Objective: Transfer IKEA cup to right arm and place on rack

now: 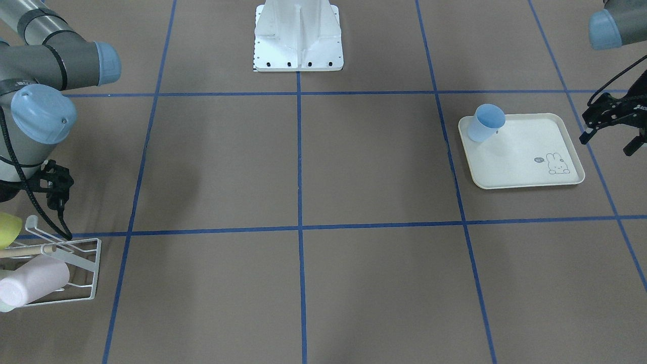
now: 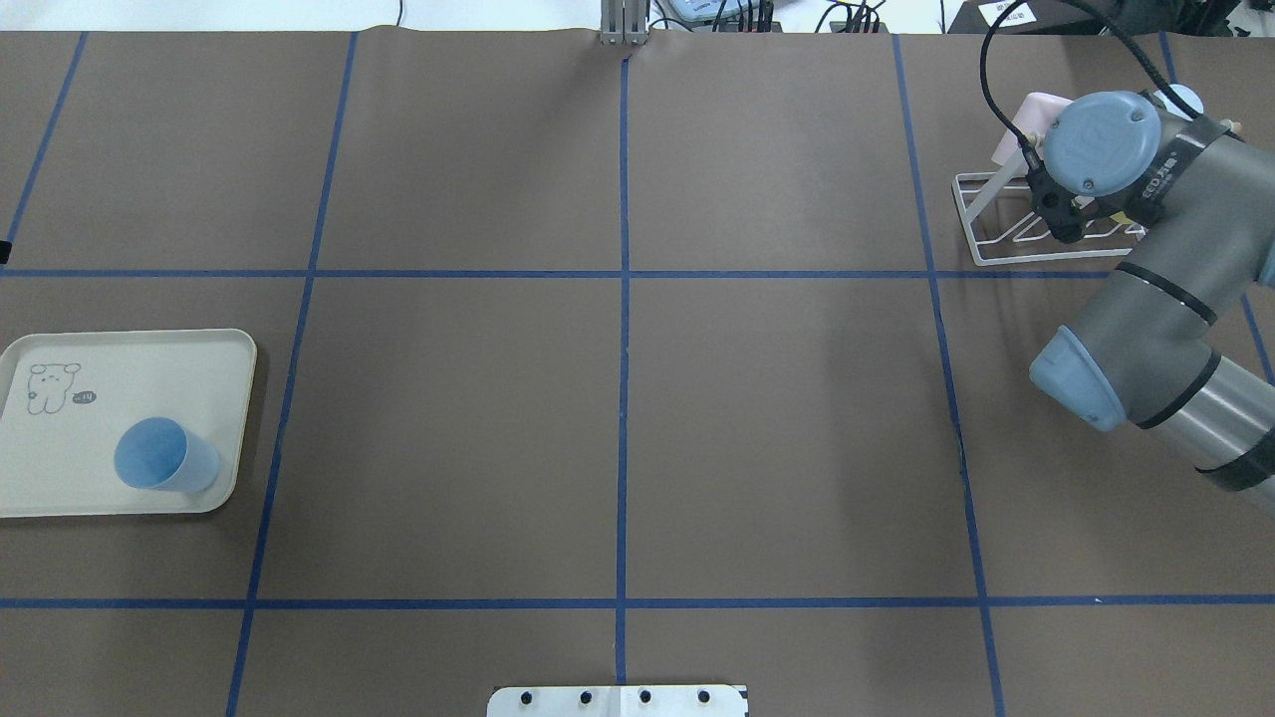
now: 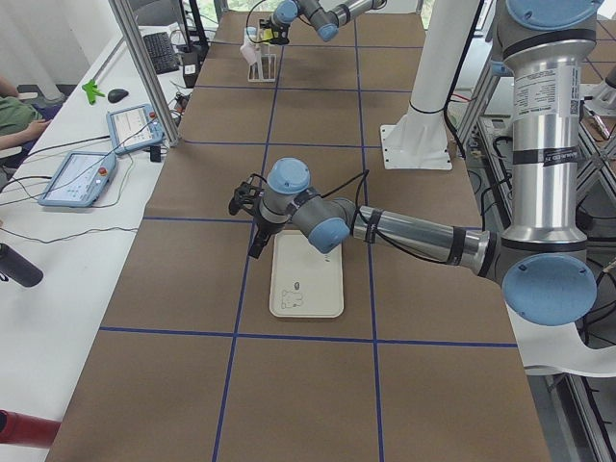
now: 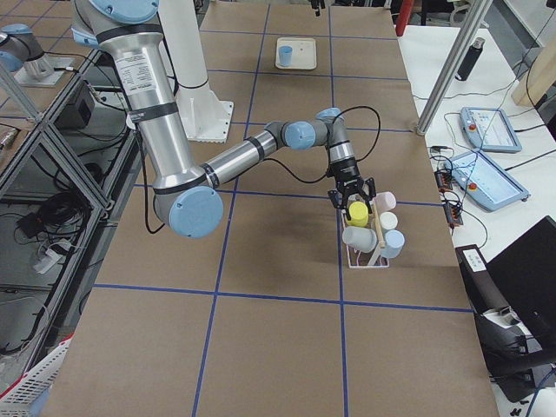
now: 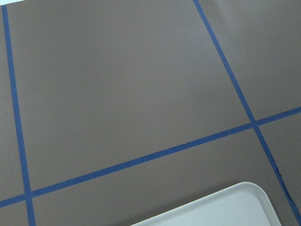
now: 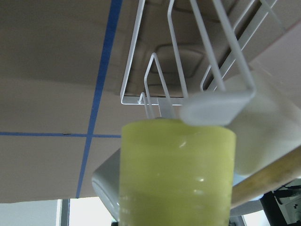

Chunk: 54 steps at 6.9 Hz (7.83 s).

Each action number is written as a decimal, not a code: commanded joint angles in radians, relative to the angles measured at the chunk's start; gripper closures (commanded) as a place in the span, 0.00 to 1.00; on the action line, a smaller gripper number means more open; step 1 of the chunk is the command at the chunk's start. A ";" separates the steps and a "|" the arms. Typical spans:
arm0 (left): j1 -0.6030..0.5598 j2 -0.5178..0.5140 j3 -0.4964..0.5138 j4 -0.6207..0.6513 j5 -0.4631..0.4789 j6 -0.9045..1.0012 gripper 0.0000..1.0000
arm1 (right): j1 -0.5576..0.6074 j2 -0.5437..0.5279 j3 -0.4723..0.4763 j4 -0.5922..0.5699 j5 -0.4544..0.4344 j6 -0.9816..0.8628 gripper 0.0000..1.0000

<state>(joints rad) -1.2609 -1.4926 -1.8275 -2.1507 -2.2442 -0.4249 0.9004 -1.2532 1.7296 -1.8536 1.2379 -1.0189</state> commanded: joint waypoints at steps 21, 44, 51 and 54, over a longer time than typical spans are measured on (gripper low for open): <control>0.477 0.187 -0.136 -0.098 0.196 -0.601 0.05 | -0.107 0.097 0.265 0.447 0.707 1.198 0.01; 0.283 -0.422 -0.153 -0.172 -0.229 -1.412 1.00 | -0.478 0.224 0.030 1.197 0.243 1.264 0.01; 0.376 -0.453 -0.136 -0.169 -0.175 -1.405 1.00 | -0.534 0.276 0.034 1.194 0.155 1.249 0.01; 0.382 -0.454 -0.138 -0.169 -0.170 -1.405 1.00 | -0.534 0.278 0.039 1.194 0.146 1.209 0.01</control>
<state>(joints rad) -0.8799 -1.9460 -1.9645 -2.3194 -2.4180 -1.8301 0.3674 -0.9762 1.7662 -0.6595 1.3870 0.2110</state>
